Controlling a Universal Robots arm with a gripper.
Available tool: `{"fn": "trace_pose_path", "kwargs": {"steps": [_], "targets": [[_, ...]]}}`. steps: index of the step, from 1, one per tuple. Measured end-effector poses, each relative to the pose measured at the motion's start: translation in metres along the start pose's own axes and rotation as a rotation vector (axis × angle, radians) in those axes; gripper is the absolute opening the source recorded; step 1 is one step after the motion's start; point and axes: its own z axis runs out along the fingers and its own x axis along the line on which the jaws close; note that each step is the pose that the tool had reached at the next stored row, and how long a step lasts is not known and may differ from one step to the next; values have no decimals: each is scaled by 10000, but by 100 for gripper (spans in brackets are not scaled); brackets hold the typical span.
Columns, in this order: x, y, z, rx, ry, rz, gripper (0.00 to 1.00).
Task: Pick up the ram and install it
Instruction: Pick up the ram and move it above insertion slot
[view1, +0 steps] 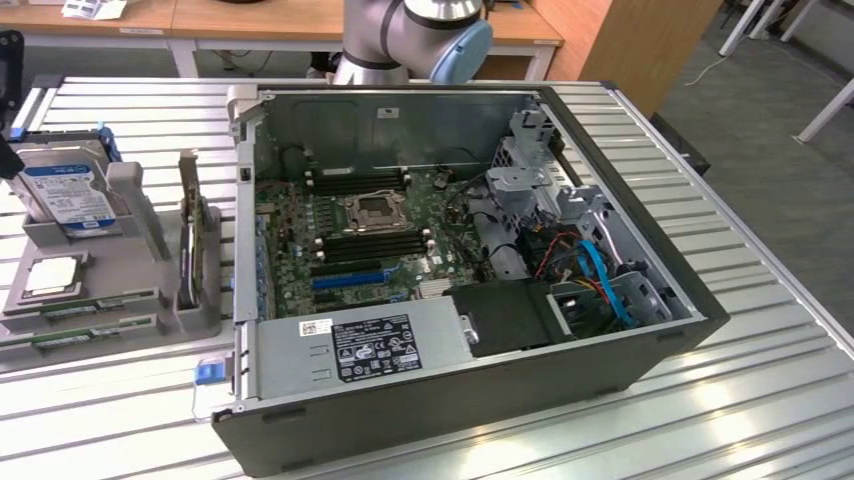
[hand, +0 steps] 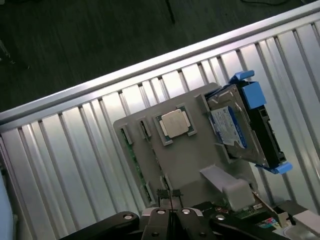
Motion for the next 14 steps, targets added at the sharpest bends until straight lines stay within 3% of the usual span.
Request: {"fn": "trace_pose_path", "kwargs": {"steps": [4, 10, 14], "targets": [[0, 0, 3, -14, 46, -1033, 10], [0, 0, 4, -14, 48, -1078, 10], [0, 0, 5, -21, 72, -1639, 10]]}}
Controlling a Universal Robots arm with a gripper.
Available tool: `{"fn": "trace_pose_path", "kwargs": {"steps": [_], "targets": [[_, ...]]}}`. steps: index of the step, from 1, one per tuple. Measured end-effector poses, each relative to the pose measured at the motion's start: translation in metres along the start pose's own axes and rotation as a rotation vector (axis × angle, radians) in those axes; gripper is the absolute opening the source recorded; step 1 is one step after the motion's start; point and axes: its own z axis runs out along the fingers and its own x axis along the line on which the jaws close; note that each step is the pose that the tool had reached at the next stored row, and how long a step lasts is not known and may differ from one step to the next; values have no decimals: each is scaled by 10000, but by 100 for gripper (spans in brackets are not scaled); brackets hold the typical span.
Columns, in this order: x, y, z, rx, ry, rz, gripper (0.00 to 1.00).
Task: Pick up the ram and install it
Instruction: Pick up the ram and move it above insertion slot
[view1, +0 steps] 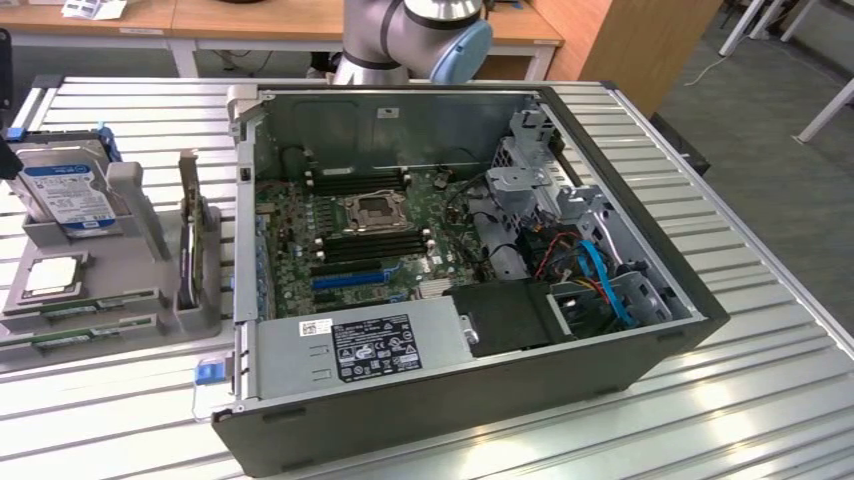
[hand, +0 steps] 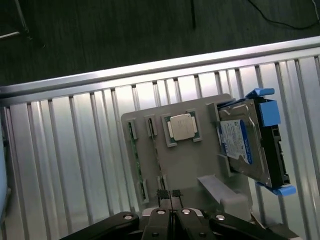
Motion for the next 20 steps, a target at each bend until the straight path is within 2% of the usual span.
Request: {"fn": "trace_pose_path", "kwargs": {"steps": [5, 20], "targets": [[0, 0, 1, -8, 28, -611, 10], [1, 3, 7, -10, 45, -806, 10]]}}
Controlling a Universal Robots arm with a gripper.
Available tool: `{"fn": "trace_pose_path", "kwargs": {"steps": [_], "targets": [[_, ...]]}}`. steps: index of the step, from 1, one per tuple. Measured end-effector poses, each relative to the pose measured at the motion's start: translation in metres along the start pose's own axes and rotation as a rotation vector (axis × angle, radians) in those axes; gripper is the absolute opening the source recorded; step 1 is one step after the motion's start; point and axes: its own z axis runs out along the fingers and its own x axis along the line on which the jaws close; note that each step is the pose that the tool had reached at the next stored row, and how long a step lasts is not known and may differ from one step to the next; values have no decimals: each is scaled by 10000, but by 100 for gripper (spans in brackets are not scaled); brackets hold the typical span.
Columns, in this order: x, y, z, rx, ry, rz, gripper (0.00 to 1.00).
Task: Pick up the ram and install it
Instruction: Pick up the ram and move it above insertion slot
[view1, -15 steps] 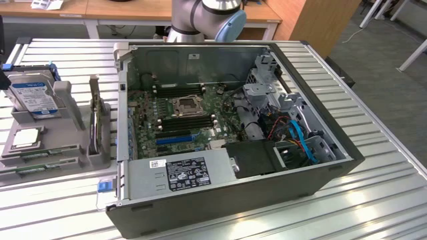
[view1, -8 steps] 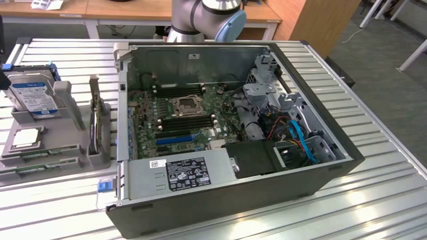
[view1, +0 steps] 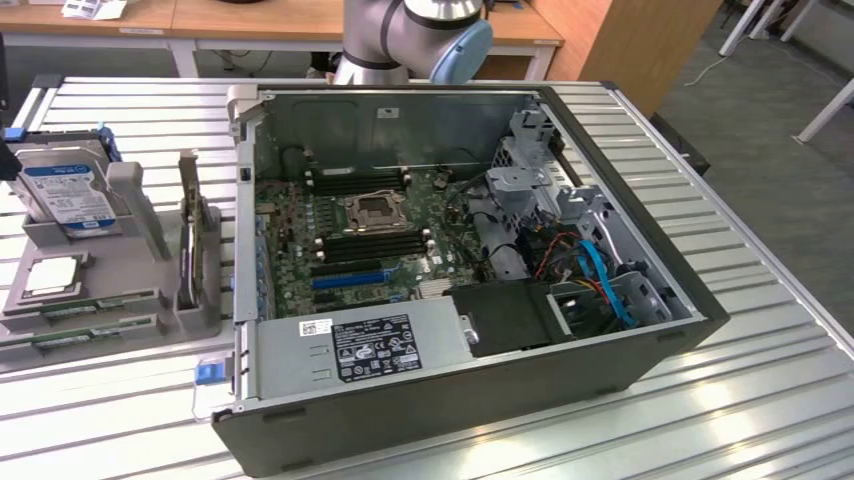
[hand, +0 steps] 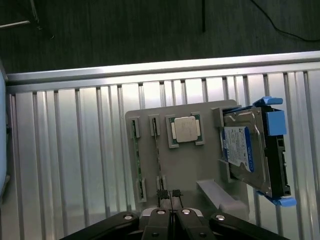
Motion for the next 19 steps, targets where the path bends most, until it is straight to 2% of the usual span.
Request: {"fn": "trace_pose_path", "kwargs": {"steps": [5, 13, 19], "targets": [[0, 1, 2, 0, 2, -38, 10], [0, 1, 7, -5, 21, -499, 10], [0, 1, 7, -1, 22, -507, 10]]}}
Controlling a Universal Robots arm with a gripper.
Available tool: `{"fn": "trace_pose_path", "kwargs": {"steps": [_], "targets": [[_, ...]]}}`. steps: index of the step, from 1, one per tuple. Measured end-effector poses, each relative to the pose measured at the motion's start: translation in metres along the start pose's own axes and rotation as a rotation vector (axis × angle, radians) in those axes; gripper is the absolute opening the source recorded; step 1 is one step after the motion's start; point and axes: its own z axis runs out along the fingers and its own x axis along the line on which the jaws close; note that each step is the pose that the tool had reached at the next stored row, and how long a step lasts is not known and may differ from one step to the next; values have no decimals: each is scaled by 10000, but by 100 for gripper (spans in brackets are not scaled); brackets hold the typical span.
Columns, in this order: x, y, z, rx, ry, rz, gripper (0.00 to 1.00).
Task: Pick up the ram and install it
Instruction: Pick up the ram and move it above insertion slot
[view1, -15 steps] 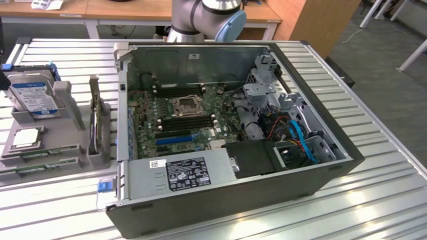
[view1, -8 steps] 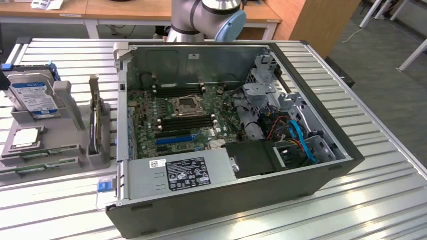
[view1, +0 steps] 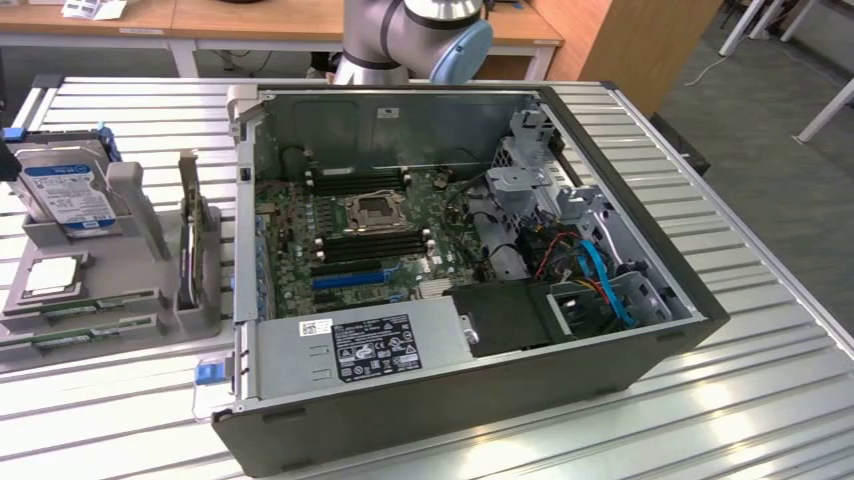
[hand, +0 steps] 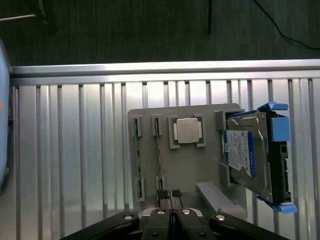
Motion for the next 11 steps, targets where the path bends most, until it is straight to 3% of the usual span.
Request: {"fn": "trace_pose_path", "kwargs": {"steps": [11], "targets": [[0, 0, 17, 9, -1, 0, 10]]}}
